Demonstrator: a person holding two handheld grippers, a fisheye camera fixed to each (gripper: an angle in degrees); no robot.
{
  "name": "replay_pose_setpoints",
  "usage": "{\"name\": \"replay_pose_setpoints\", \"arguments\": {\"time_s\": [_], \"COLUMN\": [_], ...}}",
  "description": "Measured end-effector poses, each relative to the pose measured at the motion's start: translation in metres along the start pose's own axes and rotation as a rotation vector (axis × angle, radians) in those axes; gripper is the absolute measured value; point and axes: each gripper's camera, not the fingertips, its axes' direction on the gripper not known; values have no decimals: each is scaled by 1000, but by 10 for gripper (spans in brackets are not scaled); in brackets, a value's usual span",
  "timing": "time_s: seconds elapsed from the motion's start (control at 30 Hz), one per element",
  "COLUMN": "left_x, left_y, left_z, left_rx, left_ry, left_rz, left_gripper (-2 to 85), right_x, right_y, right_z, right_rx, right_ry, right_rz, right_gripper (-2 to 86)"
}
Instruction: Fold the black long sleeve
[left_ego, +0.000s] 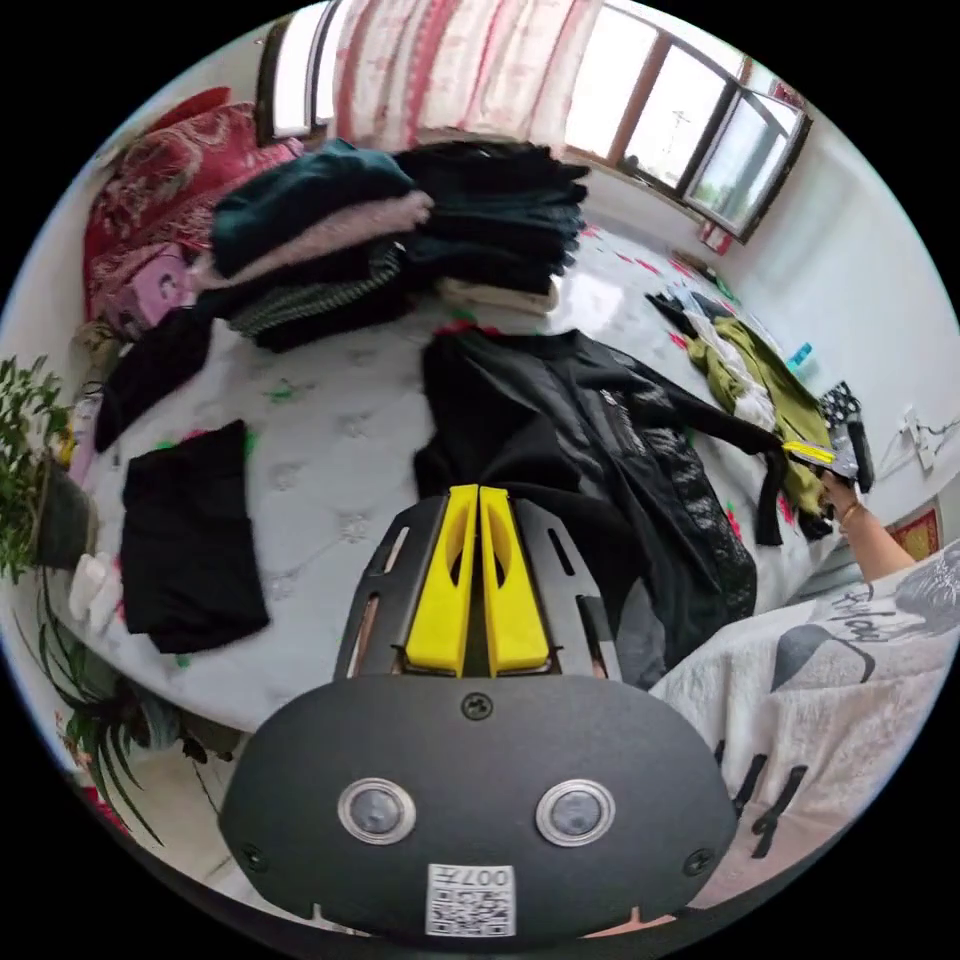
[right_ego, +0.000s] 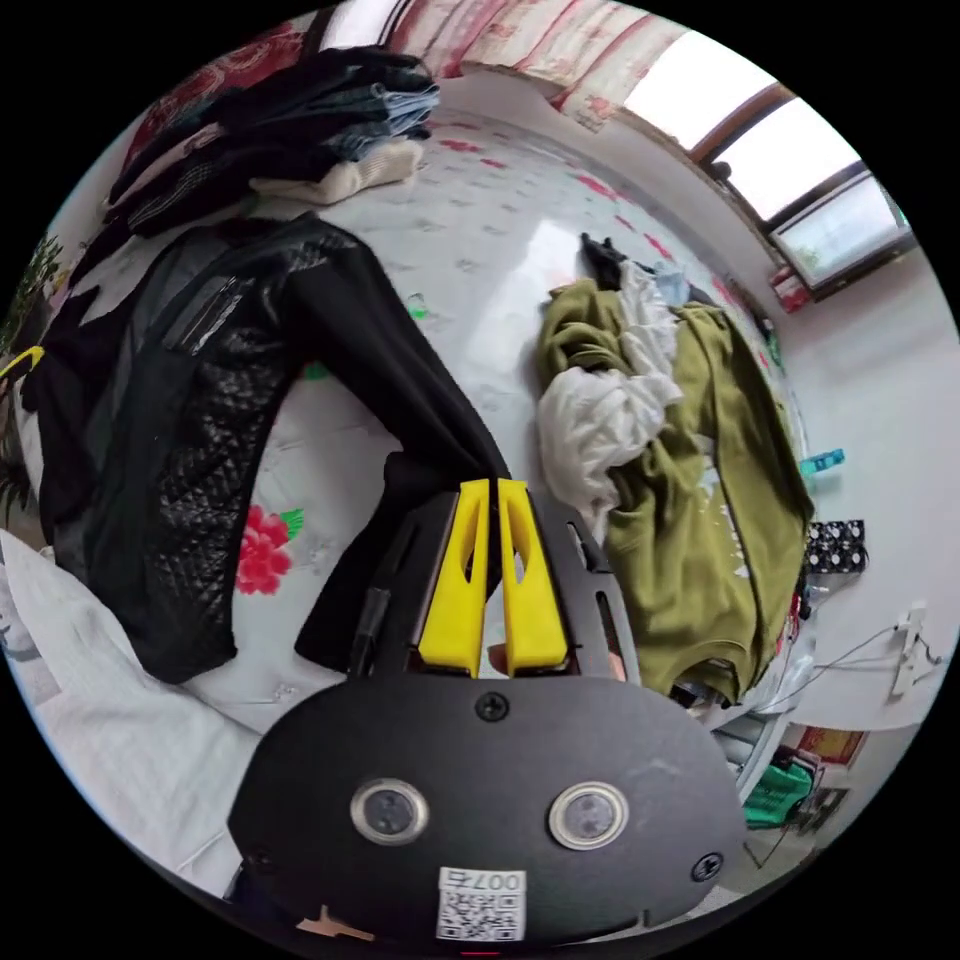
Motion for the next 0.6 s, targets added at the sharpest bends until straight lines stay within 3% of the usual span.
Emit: {"name": "replay_pose_setpoints", "arguments": {"time_s": [0.13, 0.3, 0.47, 0.6], "left_x": [-143, -220, -177, -120], "left_y": [19, 50, 47, 5], "left_z": [-98, -117, -67, 28], "left_rx": [113, 90, 81, -32], "left_ry": [-330, -362, -214, -73], "left_rz": [-309, -515, -320, -125], "left_gripper": [-6, 24, 39, 48], "right_x": [81, 105, 49, 0], "right_y": [15, 26, 15, -50], "right_z": [-28, -19, -55, -44], "right_rx": [38, -74, 137, 123], "right_ry": [80, 48, -79, -238], "right_rz": [207, 384, 283, 188], "right_gripper": [0, 0, 6, 10]}}
